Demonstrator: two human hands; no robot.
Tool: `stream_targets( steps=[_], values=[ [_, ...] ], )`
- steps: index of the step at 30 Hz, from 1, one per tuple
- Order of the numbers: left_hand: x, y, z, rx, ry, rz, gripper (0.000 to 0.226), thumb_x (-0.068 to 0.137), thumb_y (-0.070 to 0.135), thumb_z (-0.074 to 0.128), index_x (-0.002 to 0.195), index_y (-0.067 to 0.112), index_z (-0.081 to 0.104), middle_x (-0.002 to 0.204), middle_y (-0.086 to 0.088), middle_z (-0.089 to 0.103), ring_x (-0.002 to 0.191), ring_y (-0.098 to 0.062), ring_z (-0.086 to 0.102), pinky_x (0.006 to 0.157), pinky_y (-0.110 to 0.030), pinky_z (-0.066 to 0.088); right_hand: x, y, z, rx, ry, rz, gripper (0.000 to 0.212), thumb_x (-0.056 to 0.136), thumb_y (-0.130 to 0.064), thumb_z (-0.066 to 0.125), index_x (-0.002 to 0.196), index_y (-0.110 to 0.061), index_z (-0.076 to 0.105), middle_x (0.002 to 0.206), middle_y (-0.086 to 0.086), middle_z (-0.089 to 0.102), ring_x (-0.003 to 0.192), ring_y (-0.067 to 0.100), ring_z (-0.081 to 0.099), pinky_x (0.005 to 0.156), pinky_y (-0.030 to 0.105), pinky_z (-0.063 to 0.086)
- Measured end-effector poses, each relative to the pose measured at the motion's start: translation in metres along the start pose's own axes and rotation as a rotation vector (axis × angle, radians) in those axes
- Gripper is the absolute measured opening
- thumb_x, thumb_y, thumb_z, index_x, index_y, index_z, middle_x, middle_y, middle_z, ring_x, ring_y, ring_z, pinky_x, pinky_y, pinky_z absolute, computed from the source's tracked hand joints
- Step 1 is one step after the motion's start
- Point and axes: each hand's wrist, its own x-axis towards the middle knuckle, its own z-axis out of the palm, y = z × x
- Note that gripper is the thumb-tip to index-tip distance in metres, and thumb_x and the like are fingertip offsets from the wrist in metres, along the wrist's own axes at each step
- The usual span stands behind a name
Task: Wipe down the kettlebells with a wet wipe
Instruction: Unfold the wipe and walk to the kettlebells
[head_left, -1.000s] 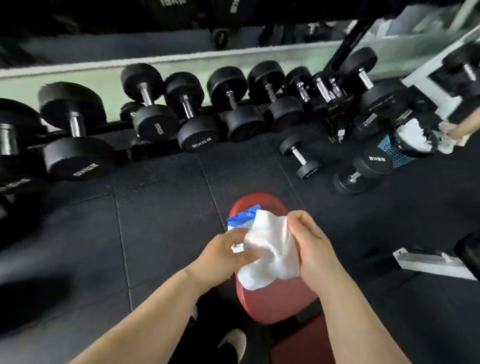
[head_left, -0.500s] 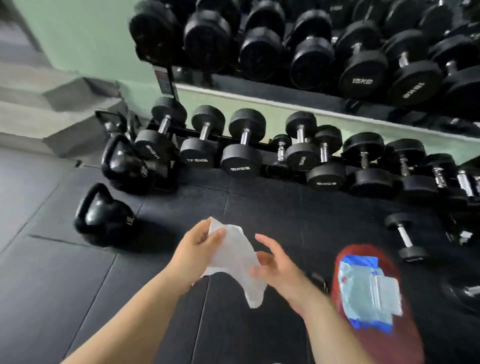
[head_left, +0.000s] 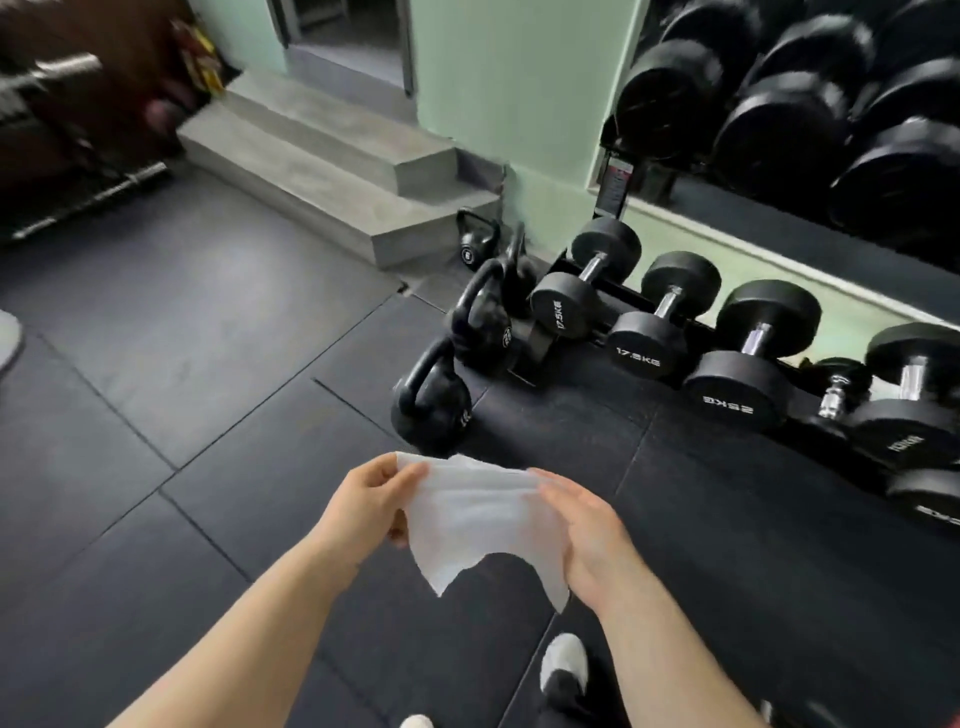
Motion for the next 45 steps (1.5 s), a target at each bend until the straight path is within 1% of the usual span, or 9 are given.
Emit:
stream_targets(
  steps=[5,9,18,24,29,33,39,41,45],
  values=[
    [0.024,0.011,-0.018,-0.094,-0.056,-0.074,0.010,0.084,0.012,0.060,0.094,0.014,0.062,0.075,0.003,0.070,0.063,-0.012,0.068,0.052,-0.020,0.052,0.037,-0.019,0.010,-0.144,-0.105,0.180,0.029,0.083,-0.002,0.054,0.109,0.010,0.053,0.087,0.011,0.058,0.075,0.022,0.055,0.065,0.029,0.044],
    [0.050,0.032,-0.014,-0.147,-0.001,-0.034,0.035,0.060,0.012,0.065,0.093,0.021,0.062,0.074,0.007,0.073,0.066,-0.011,0.069,0.051,-0.020,0.052,0.077,-0.057,0.016,-0.263,-0.216,0.147,0.044,0.088,-0.009,0.049,0.131,-0.010,0.038,0.124,0.012,0.053,0.103,0.024,0.056,0.074,0.027,0.049],
    [0.082,0.081,-0.013,-0.039,0.021,0.101,0.048,0.050,0.026,0.063,0.097,0.033,0.064,0.091,0.000,0.074,0.083,-0.013,0.068,0.071,-0.023,0.054,0.127,-0.113,0.062,-0.821,-0.541,-0.059,0.048,0.078,-0.029,0.064,0.122,-0.032,0.044,0.112,-0.001,0.052,0.096,0.010,0.056,0.070,0.018,0.043],
    [0.080,0.094,-0.030,-0.027,-0.018,0.127,0.045,0.055,0.023,0.060,0.097,0.041,0.066,0.096,0.002,0.074,0.089,-0.010,0.067,0.073,-0.018,0.054,0.147,-0.094,0.089,-0.711,-0.444,-0.120,0.010,0.079,-0.018,0.061,0.088,-0.014,0.062,0.093,0.003,0.061,0.082,0.014,0.057,0.069,0.023,0.045],
    [0.082,0.097,-0.052,-0.101,0.052,0.177,0.041,0.050,0.026,0.065,0.091,0.032,0.070,0.083,0.008,0.074,0.076,-0.007,0.067,0.063,-0.015,0.052,0.164,-0.095,0.093,-0.302,-0.475,0.297,0.028,0.091,-0.029,0.042,0.101,-0.005,0.054,0.087,0.009,0.064,0.064,0.018,0.053,0.051,0.023,0.043],
    [0.089,0.094,-0.067,-0.087,0.153,0.145,0.032,0.059,0.011,0.060,0.081,0.031,0.073,0.076,0.009,0.074,0.070,-0.005,0.066,0.059,-0.012,0.051,0.166,-0.095,0.086,-0.425,-0.640,0.524,0.031,0.089,-0.036,0.044,0.097,-0.008,0.055,0.069,0.000,0.067,0.054,0.008,0.062,0.050,0.018,0.049],
    [0.104,0.078,-0.089,0.026,0.284,-0.002,0.040,0.068,0.014,0.067,0.107,0.007,0.063,0.098,-0.012,0.067,0.084,-0.019,0.060,0.073,-0.021,0.047,0.168,-0.091,0.097,-0.391,-0.649,0.448,0.013,0.087,-0.005,0.048,0.087,-0.008,0.060,0.067,0.002,0.059,0.042,0.004,0.043,0.044,0.012,0.040],
    [0.107,0.083,-0.092,0.070,0.329,0.005,0.019,0.081,0.001,0.060,0.097,0.010,0.065,0.088,-0.003,0.065,0.072,-0.008,0.060,0.063,-0.009,0.047,0.163,-0.096,0.108,-0.395,-0.588,0.373,0.021,0.087,0.002,0.042,0.082,-0.008,0.059,0.060,0.002,0.052,0.032,0.002,0.034,0.034,0.011,0.034],
    [0.101,0.129,-0.107,0.054,0.396,0.233,0.056,0.076,-0.020,0.051,0.048,0.024,0.070,0.053,0.012,0.066,0.043,0.005,0.057,0.047,-0.005,0.045,0.149,-0.133,0.138,-0.348,-0.544,0.030,0.032,0.084,0.006,0.043,0.077,-0.016,0.066,0.054,-0.003,0.053,0.033,0.003,0.030,0.035,0.012,0.023]
  ],
)
